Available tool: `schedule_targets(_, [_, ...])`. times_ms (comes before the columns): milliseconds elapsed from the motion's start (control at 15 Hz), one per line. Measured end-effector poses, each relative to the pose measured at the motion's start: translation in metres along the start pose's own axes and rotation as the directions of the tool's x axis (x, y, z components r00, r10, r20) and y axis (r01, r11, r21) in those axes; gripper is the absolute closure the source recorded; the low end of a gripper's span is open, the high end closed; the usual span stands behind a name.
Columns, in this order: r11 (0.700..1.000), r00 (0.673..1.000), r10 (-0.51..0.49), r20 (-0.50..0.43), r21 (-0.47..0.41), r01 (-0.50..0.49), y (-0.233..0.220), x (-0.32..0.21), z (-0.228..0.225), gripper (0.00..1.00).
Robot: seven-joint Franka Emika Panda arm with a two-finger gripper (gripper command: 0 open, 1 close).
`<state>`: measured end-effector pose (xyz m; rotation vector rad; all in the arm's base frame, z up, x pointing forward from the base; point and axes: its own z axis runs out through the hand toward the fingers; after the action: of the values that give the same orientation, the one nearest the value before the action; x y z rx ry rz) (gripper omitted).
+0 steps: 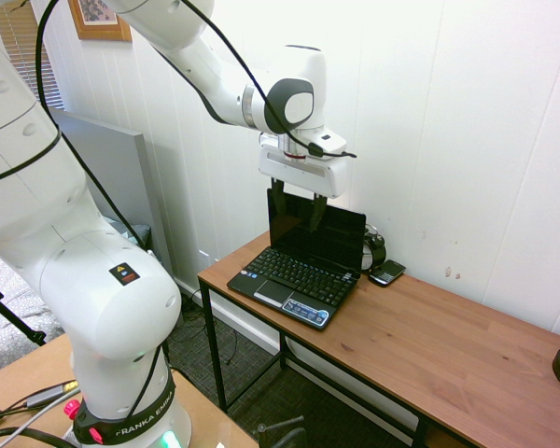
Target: Close the laptop lid
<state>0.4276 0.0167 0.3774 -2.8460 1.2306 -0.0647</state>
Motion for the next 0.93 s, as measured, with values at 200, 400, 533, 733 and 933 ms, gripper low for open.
schedule_targets(200, [1.0,1.0,0.005,-0.029,-0.017,-0.005,-0.003,-0.001,-0.001,0.0])
schedule_targets(400, [1.0,0.996,0.011,-0.094,-0.006,-0.012,-0.025,-0.001,-0.02,0.0])
schedule_targets(533, [1.0,0.991,0.009,-0.131,0.014,-0.007,-0.051,0.005,-0.032,1.0])
schedule_targets(733, [1.0,0.987,-0.004,-0.163,0.023,0.008,-0.098,0.023,-0.034,1.0])
schedule_targets(933, [0.999,0.989,-0.021,-0.144,0.039,0.027,-0.148,0.042,-0.019,1.0])
